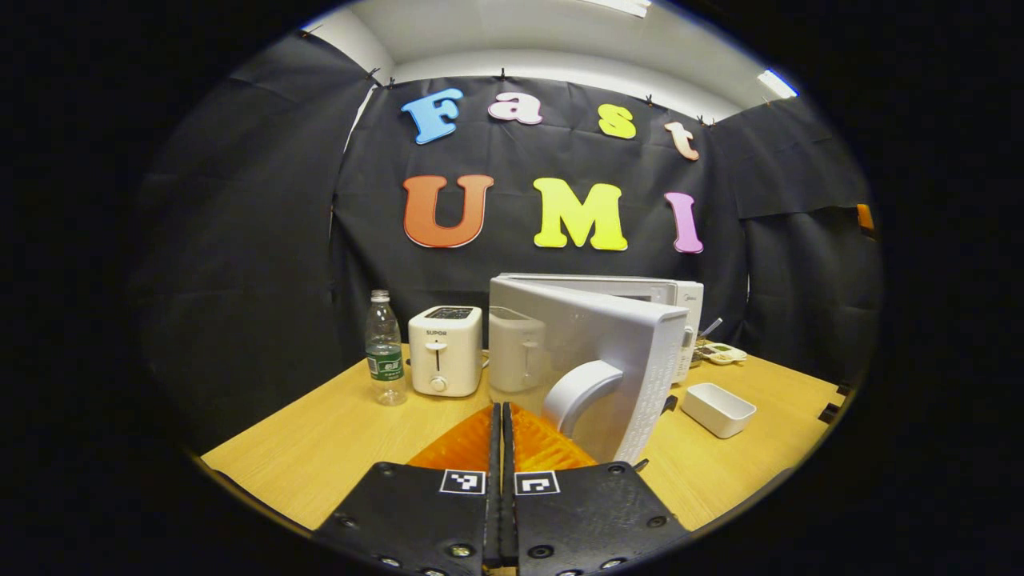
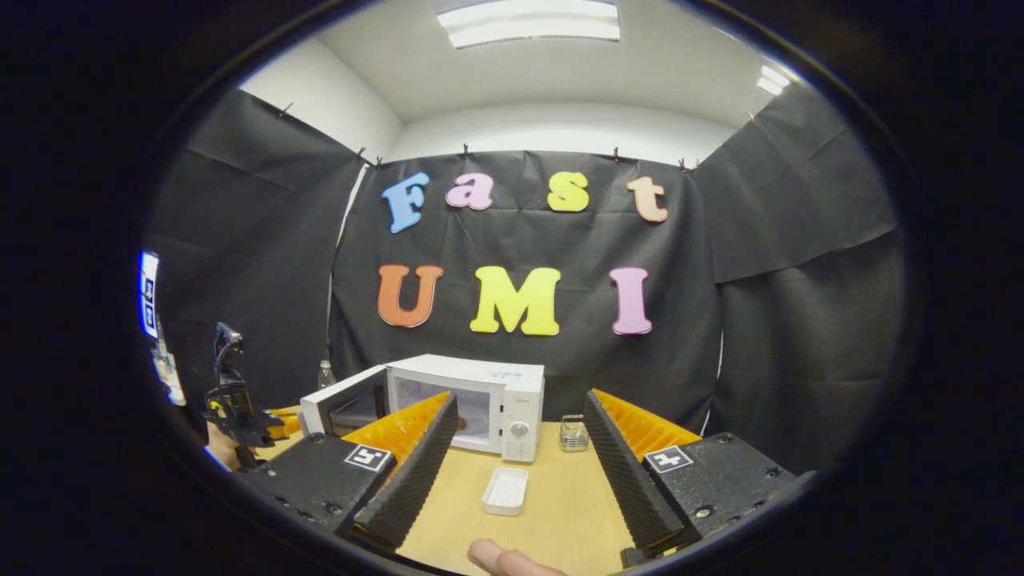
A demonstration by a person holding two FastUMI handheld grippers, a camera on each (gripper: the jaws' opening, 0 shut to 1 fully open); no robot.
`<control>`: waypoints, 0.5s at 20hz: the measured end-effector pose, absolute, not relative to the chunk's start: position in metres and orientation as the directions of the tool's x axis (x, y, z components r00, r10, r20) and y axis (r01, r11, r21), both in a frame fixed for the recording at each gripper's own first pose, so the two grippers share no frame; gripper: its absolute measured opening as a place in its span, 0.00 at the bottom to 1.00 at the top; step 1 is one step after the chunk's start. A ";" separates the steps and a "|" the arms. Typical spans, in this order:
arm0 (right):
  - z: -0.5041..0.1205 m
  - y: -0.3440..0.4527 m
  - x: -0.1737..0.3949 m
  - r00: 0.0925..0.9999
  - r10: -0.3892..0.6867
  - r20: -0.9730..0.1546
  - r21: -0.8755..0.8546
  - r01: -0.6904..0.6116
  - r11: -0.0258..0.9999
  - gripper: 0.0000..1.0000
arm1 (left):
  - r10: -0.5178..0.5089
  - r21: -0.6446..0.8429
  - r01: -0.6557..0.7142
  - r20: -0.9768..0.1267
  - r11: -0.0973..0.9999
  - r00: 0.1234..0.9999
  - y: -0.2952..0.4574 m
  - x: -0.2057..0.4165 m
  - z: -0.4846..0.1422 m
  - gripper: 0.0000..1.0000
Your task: Open the microwave oven with the left hand, put the food in, and close the microwave oven.
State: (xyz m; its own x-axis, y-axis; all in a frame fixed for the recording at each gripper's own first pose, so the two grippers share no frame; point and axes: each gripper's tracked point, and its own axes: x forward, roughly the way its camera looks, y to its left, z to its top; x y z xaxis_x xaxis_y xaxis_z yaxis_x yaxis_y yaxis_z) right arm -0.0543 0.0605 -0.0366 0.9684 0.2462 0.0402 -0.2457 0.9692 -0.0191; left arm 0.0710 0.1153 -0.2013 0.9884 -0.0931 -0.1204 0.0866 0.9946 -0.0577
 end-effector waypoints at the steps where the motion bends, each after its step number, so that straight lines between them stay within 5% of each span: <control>1: -0.036 0.057 -0.057 0.969 0.242 0.045 -0.022 -0.242 0.970 1.00 | -0.100 -0.057 0.094 -0.117 0.994 0.988 0.109 0.073 -0.201 0.00; 10: -0.035 0.029 -0.073 0.968 0.239 0.074 -0.018 -0.239 0.971 0.95 | -0.167 -0.077 0.157 -0.143 0.985 0.976 0.039 0.102 -0.209 0.00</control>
